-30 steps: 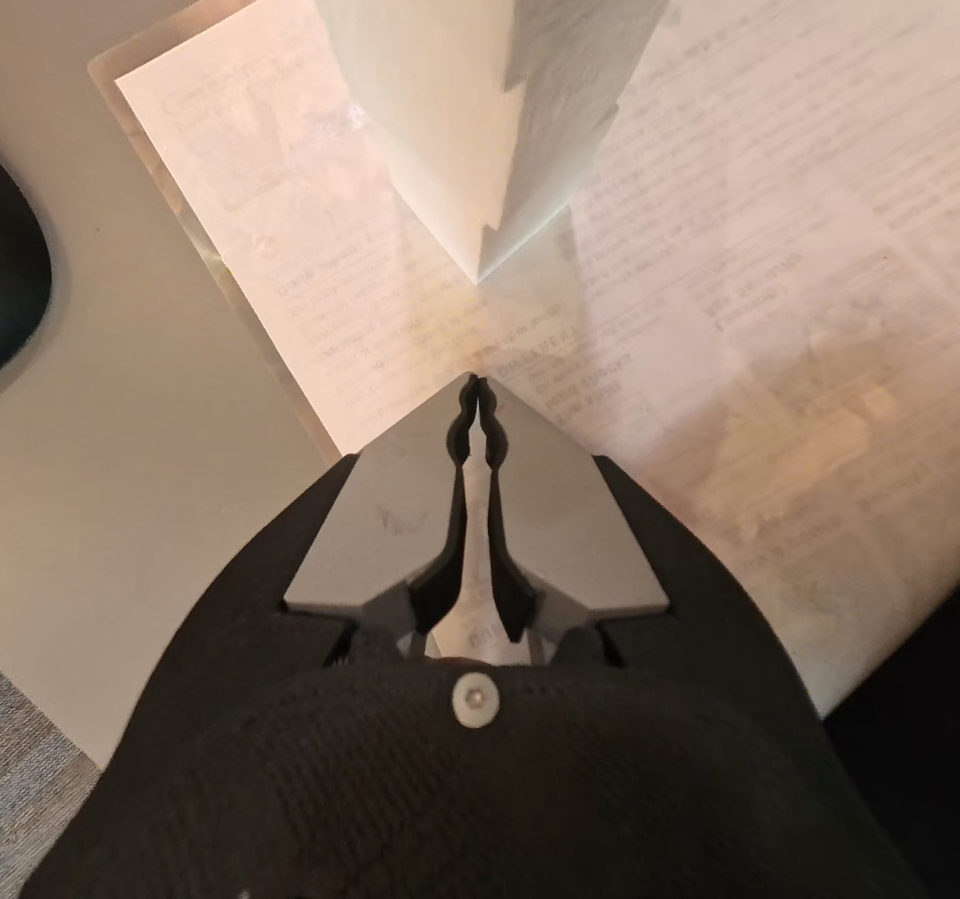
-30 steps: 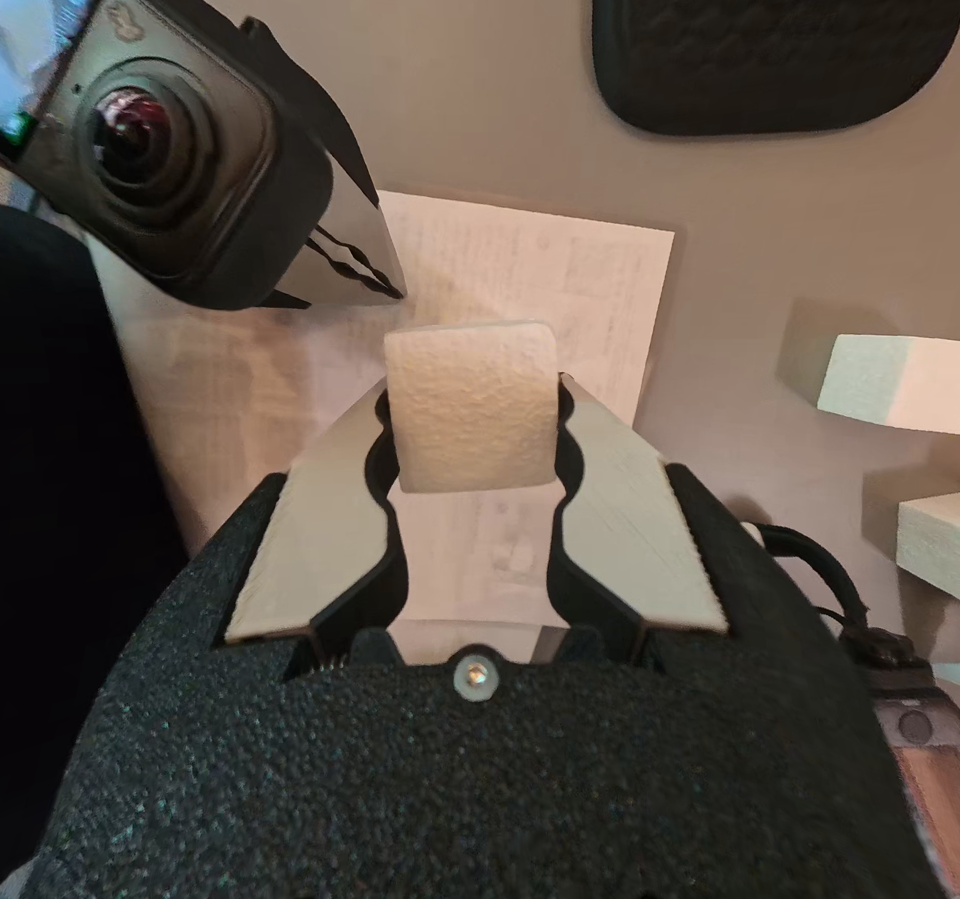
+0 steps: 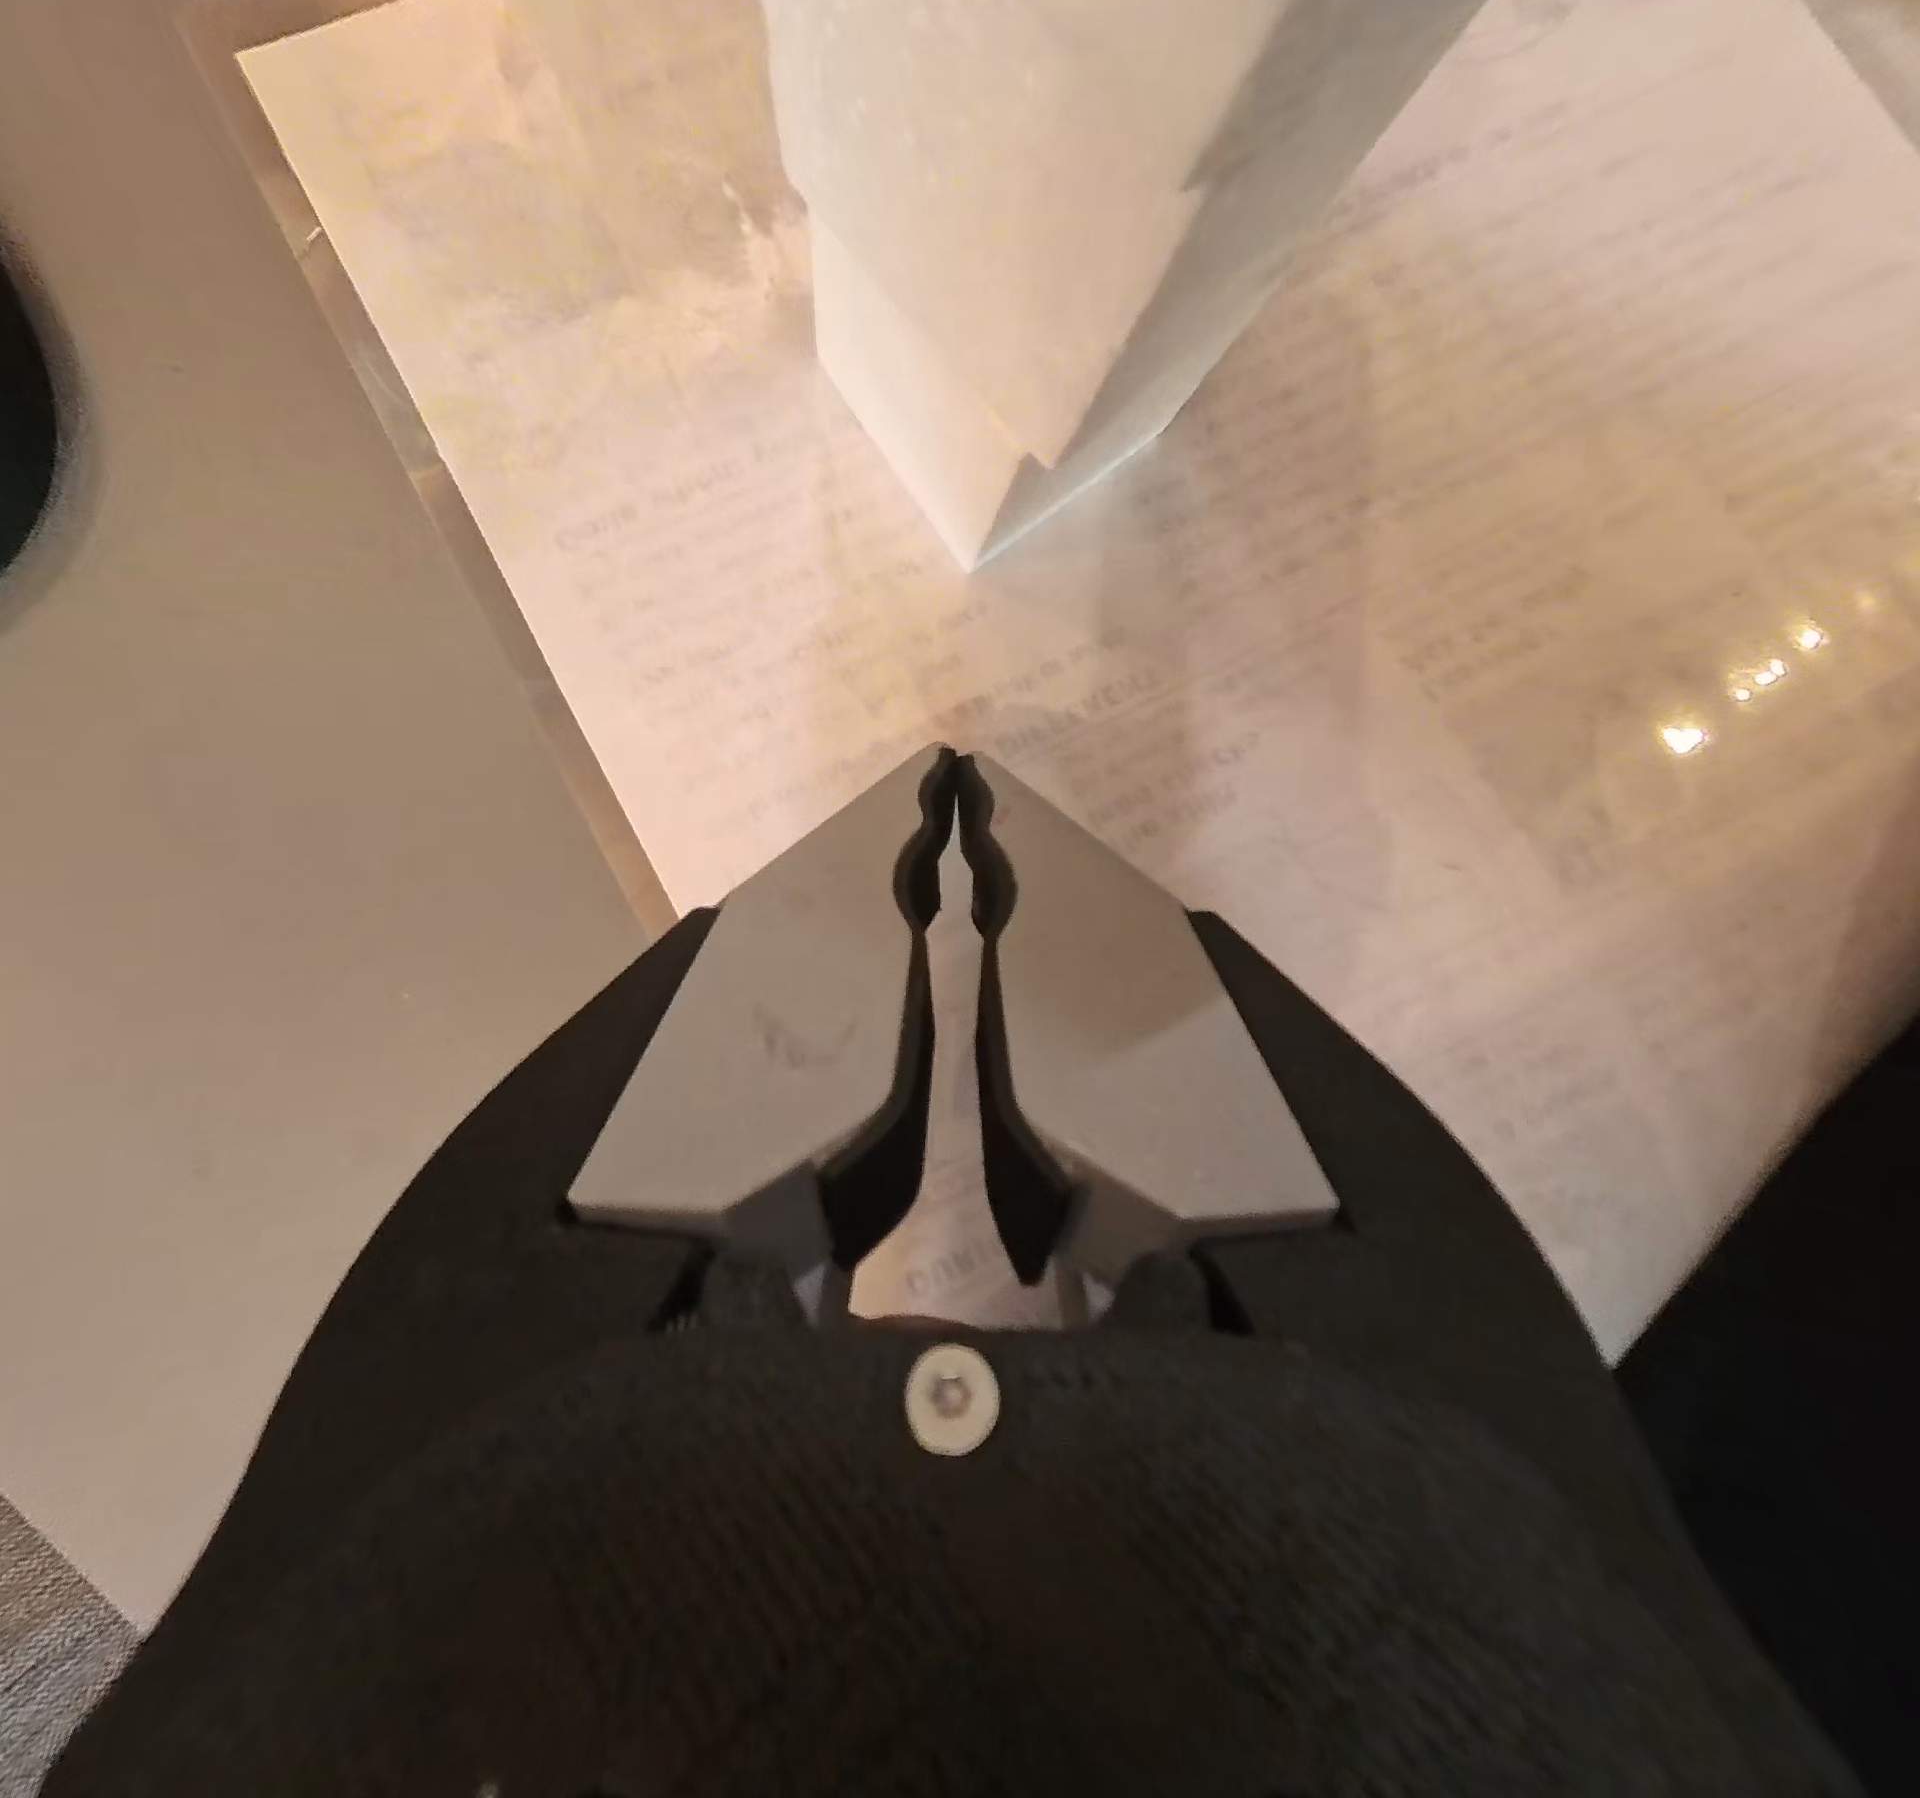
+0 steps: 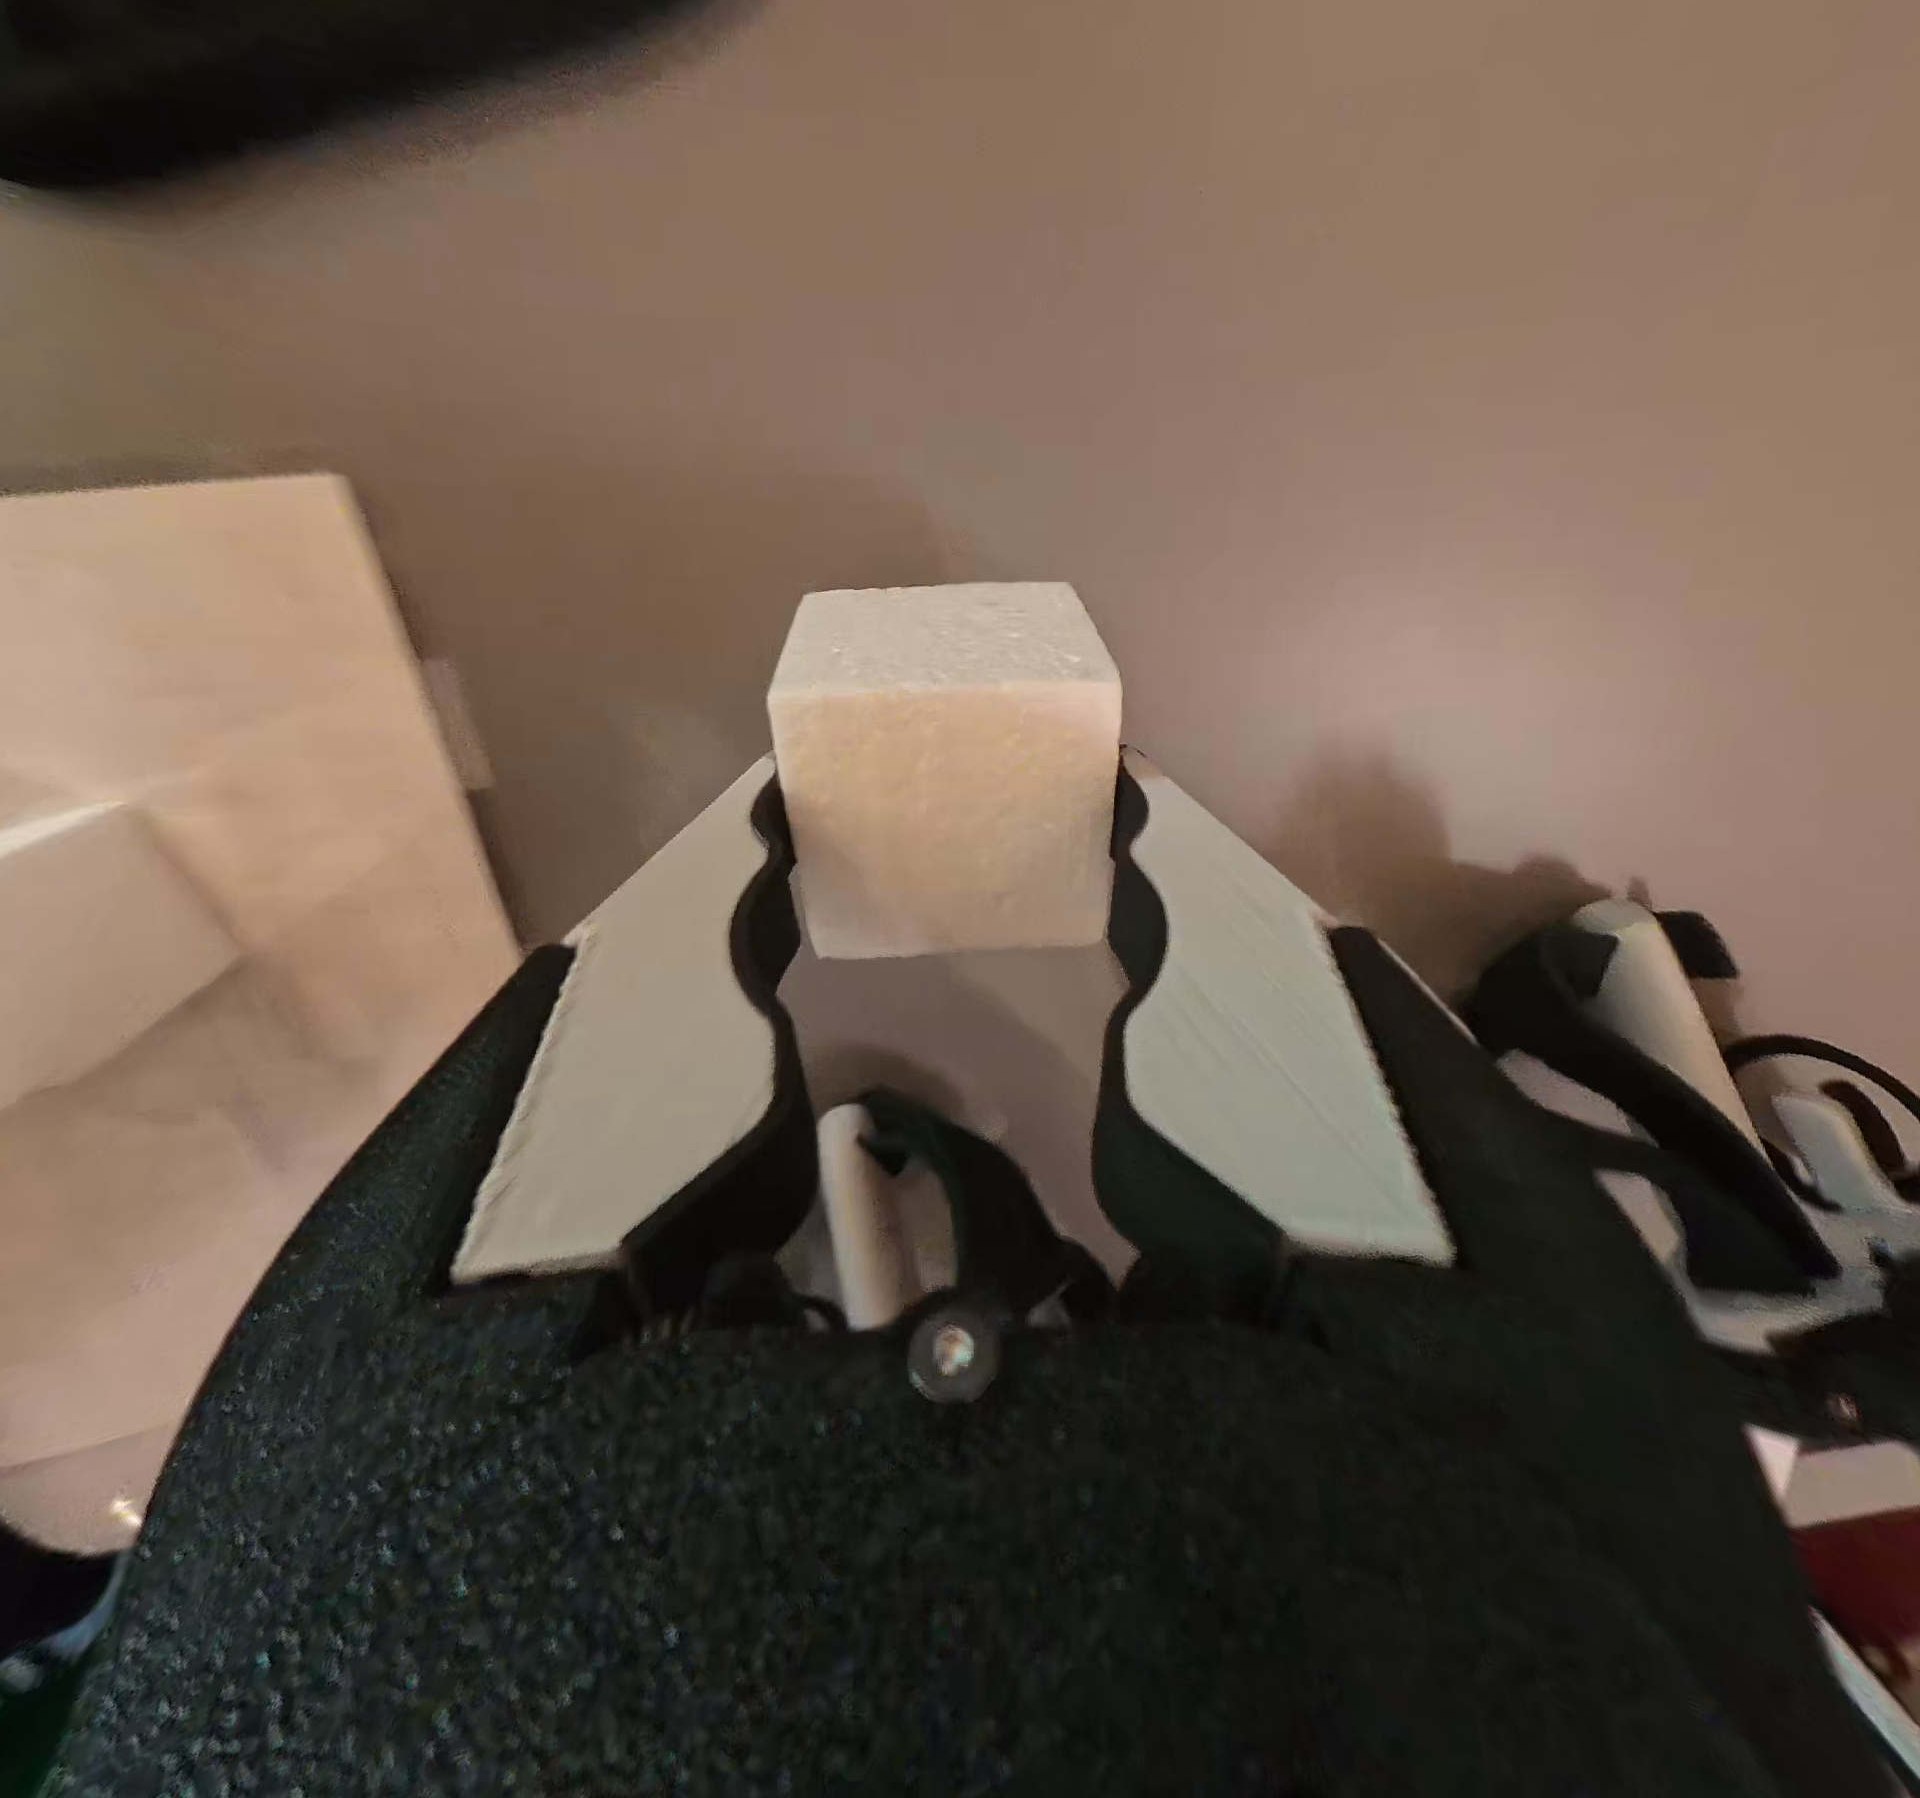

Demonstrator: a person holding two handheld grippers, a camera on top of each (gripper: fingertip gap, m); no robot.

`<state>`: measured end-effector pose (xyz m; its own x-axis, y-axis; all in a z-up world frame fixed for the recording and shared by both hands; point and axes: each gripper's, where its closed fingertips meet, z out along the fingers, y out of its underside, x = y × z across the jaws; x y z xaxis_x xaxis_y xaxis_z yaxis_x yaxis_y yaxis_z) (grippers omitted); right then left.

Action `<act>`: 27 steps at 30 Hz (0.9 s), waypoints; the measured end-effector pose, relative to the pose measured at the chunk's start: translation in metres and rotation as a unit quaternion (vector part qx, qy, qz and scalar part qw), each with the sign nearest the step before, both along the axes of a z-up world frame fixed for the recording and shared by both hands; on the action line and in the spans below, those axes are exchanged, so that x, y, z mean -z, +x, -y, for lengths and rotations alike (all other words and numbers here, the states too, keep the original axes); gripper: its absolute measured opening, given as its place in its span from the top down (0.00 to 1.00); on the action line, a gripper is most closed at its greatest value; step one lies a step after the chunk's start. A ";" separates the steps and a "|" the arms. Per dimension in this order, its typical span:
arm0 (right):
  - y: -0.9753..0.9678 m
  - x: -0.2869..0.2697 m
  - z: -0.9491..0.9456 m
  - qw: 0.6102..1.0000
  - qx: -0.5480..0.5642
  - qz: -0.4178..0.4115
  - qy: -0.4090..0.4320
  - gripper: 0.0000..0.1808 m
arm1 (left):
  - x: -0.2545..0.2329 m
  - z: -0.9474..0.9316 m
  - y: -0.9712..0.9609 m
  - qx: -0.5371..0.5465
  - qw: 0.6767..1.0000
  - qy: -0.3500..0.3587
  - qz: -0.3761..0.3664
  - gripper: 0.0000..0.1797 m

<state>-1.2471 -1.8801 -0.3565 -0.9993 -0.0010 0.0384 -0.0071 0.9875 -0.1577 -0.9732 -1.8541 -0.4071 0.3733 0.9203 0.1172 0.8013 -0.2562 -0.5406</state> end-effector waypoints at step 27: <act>0.224 -0.103 -0.057 0.992 -0.110 0.053 -0.030 0.67 | 0.000 -0.001 0.002 0.020 1.000 -0.013 -0.017 1.00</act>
